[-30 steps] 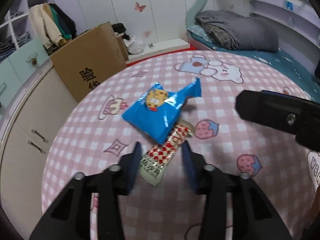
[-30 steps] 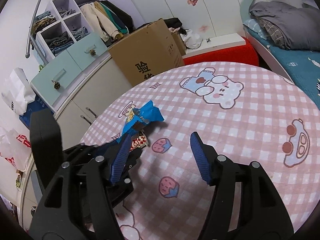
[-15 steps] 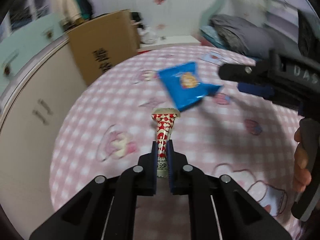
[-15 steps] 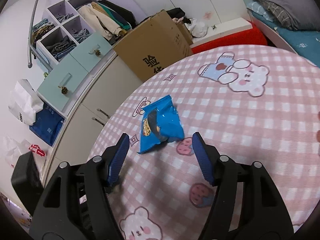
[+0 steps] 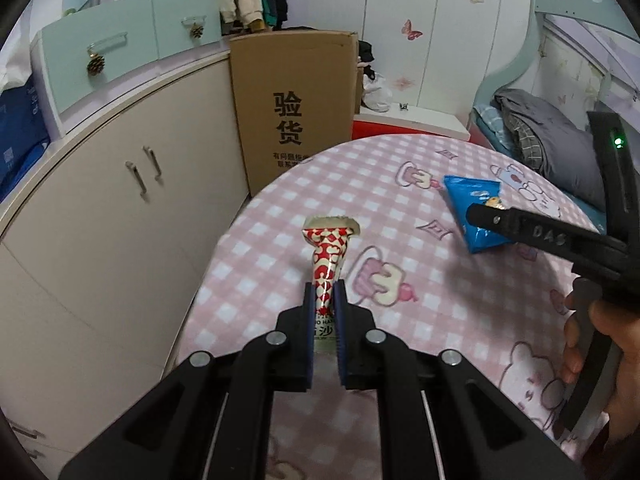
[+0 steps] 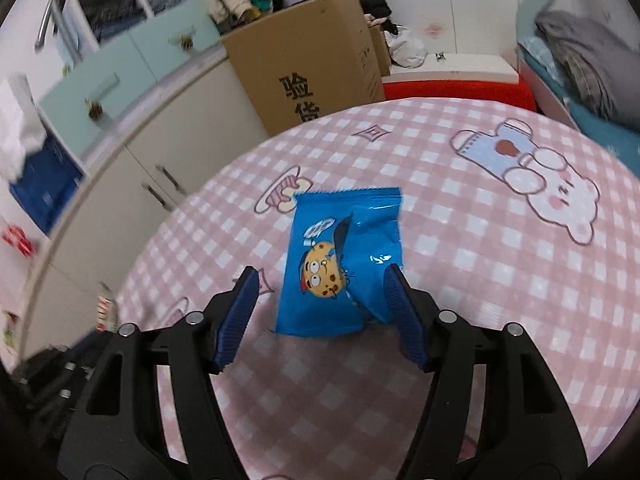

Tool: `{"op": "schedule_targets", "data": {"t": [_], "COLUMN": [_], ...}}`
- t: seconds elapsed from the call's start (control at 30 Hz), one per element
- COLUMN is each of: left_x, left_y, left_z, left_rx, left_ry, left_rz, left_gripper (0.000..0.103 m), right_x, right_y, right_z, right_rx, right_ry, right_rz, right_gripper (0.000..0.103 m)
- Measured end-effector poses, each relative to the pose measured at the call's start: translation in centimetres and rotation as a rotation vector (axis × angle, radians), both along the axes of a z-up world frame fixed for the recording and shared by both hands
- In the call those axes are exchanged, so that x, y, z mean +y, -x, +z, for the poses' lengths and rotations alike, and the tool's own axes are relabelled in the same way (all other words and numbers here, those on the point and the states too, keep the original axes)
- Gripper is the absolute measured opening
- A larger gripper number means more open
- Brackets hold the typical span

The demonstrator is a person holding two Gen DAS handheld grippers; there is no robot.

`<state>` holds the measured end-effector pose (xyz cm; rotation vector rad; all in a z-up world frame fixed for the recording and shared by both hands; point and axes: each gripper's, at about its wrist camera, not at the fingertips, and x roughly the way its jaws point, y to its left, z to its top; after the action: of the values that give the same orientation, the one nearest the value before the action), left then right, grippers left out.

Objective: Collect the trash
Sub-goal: 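Grasp the red-white snack stick with the left tool while the right tool grasps the blue snack bag, then carry both items over the blue bin and open both tools to drop them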

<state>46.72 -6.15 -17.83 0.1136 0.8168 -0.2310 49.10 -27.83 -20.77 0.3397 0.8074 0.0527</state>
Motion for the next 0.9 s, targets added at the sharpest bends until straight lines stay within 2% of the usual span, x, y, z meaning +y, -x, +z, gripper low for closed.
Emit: {"op": "schedule_targets", "data": {"t": [0.03, 0.07, 0.17, 0.23, 0.43, 0.63, 0.77, 0.9], "left_x": [0.4, 0.7, 2.1, 3.3, 8.1, 15.0, 20.4, 25.2], "left_y": [0.1, 0.1, 0.6, 1.0, 3.6, 7.5, 10.3, 12.5], "left_z": [0.0, 0.1, 0.3, 0.5, 1.1, 0.6, -1.0, -3.8], "left_rx": [0.002, 0.001, 0.005, 0.004, 0.007, 0.024, 0.058, 0.107], "left_ry": [0.005, 0.007, 0.015, 0.021, 0.067, 0.108, 0.131, 0.154], "left_rz": [0.002, 0.005, 0.023, 0.037, 0.091, 0.185, 0.273, 0.359], "left_gripper": [0.008, 0.008, 0.008, 0.008, 0.008, 0.008, 0.008, 0.008], "right_x": [0.4, 0.5, 1.6, 2.4, 8.1, 17.2, 23.8, 30.3], "right_y": [-0.1, -0.2, -0.1, 0.5, 4.3, 9.2, 11.6, 13.7], "right_z": [0.0, -0.1, -0.1, 0.2, 2.8, 5.5, 4.8, 2.0], "right_rx": [0.008, 0.01, 0.015, -0.002, -0.088, -0.165, -0.157, -0.107], "right_ry": [0.033, 0.033, 0.073, 0.064, 0.059, 0.013, -0.019, -0.011], "right_rz": [-0.001, 0.01, 0.041, 0.068, 0.199, 0.392, 0.513, 0.614], "right_gripper": [0.039, 0.027, 0.016, 0.007, 0.005, 0.005, 0.005, 0.005]}}
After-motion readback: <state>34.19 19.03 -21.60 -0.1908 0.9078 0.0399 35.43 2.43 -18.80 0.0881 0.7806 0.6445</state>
